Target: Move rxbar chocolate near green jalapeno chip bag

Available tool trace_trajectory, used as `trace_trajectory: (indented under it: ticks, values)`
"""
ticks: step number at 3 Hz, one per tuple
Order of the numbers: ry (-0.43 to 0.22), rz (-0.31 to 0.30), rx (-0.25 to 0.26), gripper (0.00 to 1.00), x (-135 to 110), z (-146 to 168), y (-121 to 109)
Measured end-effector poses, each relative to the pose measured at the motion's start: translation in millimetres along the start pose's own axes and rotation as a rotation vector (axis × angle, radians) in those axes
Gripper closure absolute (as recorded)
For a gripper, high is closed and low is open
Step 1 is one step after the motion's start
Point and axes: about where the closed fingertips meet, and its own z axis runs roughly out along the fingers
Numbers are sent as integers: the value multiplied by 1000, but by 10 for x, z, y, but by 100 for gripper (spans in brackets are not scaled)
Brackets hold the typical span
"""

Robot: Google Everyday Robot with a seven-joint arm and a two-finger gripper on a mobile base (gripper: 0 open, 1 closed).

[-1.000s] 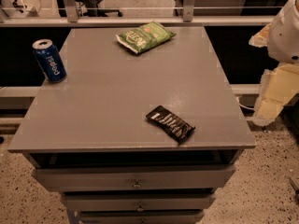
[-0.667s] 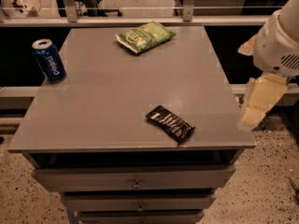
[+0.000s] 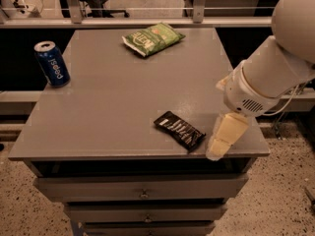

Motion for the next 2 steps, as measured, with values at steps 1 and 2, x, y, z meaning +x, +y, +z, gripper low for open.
trace_trajectory:
  ticks: [1, 2]
  values:
    - [-44, 15, -21, 0, -138, 312, 15]
    - [-61, 37, -46, 0, -252, 546, 17]
